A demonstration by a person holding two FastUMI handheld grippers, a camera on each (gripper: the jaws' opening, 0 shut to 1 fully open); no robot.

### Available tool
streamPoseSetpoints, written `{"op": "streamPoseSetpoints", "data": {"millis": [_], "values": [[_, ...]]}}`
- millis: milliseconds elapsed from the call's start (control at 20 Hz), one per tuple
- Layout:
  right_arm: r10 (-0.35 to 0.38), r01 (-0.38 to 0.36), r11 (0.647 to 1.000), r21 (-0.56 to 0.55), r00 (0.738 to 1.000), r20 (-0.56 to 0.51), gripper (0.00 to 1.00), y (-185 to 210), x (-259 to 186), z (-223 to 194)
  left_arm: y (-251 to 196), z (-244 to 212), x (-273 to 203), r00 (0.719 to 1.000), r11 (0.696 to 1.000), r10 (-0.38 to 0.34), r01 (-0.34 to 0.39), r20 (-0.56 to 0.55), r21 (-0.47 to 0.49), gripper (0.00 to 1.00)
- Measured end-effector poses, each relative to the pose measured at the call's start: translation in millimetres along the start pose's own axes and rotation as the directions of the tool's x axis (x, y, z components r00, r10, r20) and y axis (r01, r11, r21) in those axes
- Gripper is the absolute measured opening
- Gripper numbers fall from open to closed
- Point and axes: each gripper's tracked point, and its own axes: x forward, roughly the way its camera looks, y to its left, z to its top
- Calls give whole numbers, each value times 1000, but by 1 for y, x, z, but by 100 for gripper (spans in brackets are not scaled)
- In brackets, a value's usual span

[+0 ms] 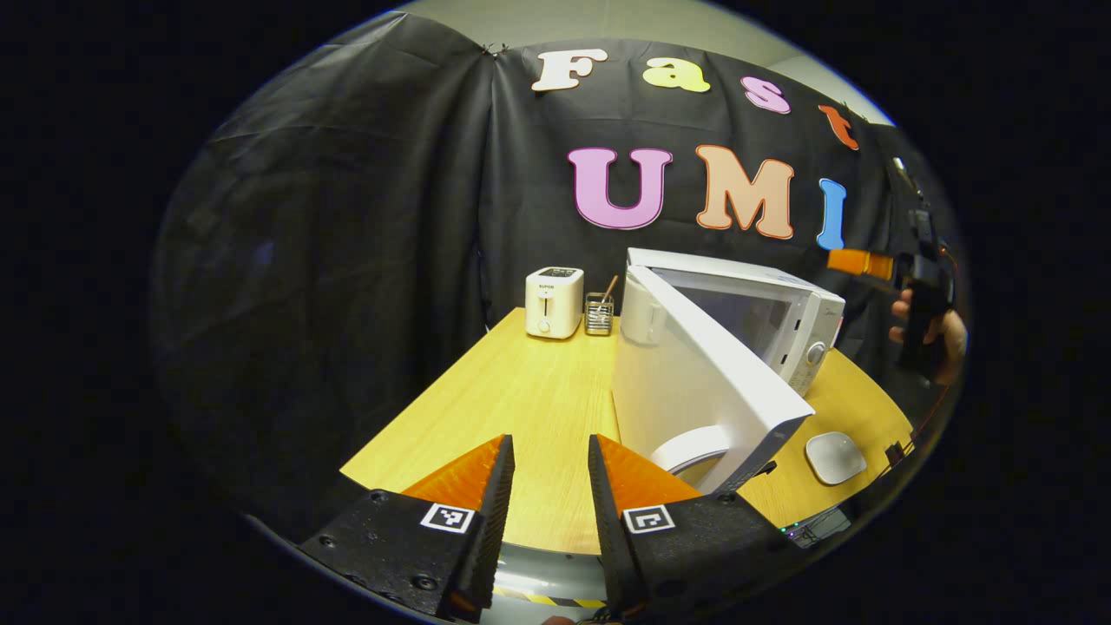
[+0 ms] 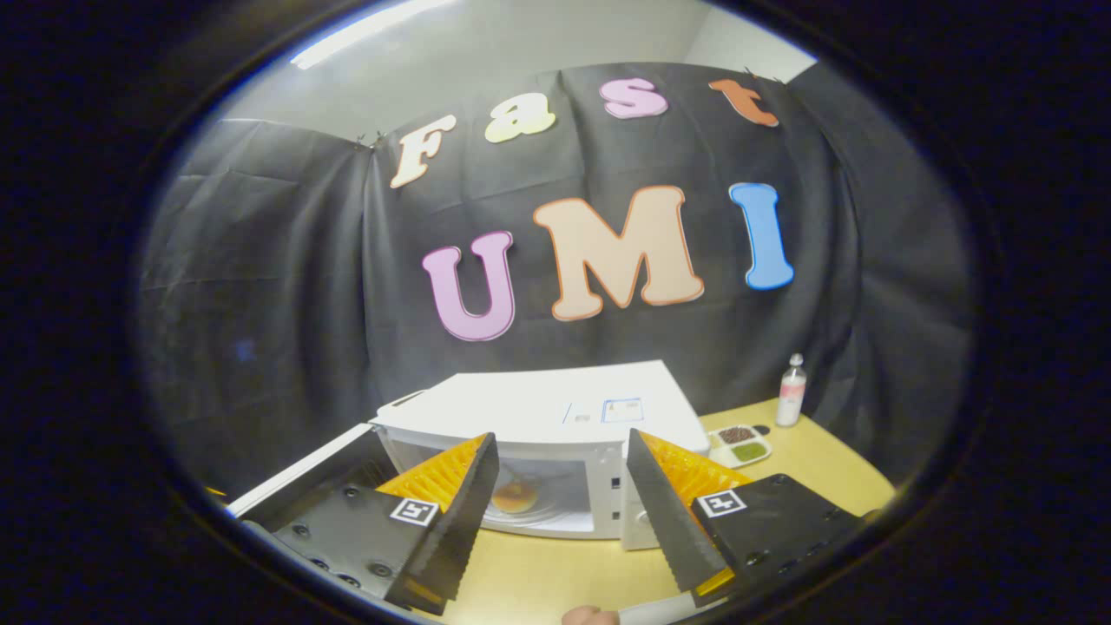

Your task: Open the microwave oven with the left hand, put the food in, and close the microwave oven.

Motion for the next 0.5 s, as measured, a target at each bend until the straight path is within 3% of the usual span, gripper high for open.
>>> {"op": "streamPoseSetpoints", "data": {"millis": [100,200,300,350,500], "values": [[-33,32,999,15,999,21,92,-18,-14,26,-4,-11,5,999,1000,-22,21,-43,-11,48],[-62,60,998,35,997,52,91,-31,-28,51,-9,-17,6,997,1000,-23,22,-67,-12,36],[-77,76,997,18,994,75,91,-41,-39,68,-7,-19,10,997,1000,8,-8,-78,-3,9],[-82,83,997,0,993,89,91,-44,-45,76,-11,-21,9,997,1000,1,-1,-82,-7,1],[-89,96,994,-47,988,125,92,-50,-65,95,-27,-16,13,997,1000,-14,15,-72,11,2]]}}
